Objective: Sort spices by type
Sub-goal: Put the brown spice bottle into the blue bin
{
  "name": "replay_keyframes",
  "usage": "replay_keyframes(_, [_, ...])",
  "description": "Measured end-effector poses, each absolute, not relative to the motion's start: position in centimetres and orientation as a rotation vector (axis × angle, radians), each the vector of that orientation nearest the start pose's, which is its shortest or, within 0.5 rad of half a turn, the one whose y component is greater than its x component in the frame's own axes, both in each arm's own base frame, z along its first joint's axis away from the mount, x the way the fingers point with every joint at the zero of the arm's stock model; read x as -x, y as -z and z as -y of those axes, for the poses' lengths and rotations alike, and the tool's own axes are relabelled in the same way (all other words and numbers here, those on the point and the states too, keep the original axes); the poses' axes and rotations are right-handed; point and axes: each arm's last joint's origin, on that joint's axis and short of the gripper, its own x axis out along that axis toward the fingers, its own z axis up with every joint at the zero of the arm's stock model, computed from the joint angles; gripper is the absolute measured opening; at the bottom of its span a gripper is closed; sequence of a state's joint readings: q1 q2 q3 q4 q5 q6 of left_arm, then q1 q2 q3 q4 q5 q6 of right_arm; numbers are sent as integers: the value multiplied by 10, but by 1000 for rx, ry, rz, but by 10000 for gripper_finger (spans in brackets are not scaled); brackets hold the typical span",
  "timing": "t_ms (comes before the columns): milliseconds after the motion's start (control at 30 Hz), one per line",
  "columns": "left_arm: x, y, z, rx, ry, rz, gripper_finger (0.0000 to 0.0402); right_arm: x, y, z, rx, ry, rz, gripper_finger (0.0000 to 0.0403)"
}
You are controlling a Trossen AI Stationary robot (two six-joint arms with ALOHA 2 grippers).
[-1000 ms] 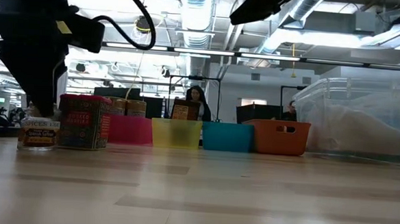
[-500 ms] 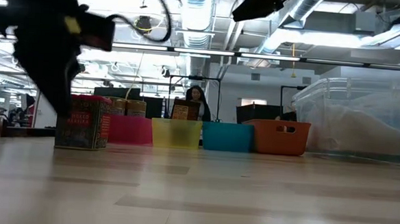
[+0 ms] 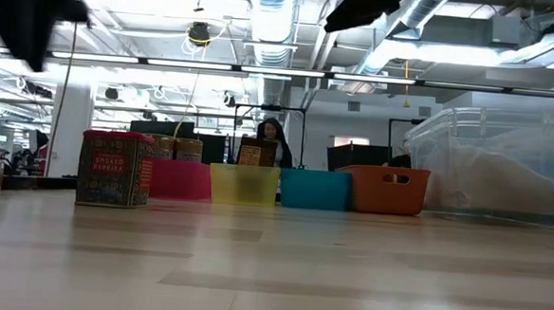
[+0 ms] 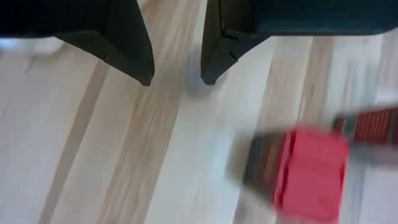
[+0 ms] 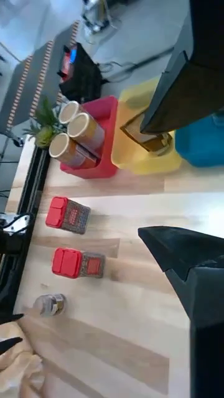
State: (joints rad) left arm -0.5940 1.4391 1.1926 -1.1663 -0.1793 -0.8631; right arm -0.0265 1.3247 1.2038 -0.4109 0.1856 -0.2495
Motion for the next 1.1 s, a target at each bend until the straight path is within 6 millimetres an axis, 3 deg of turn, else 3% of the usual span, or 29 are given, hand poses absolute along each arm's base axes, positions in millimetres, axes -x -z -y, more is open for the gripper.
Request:
replay_keyframes(200, [-177, -249, 160, 193, -300, -1437, 126, -295, -331, 9, 295, 132, -502, 286])
replay_keyframes(433, [-163, -213, 153, 130, -364, -1494, 125, -297, -331, 9, 303, 136, -459, 286])
replay_keyframes(733, [-181, -177, 137, 176, -245, -1413, 125, -296, -332, 9, 328, 131, -453, 286])
replay_keyframes(1100, [-233, -170, 93, 143, -158, -1147, 125, -296, -332, 7, 330, 123, -458, 286])
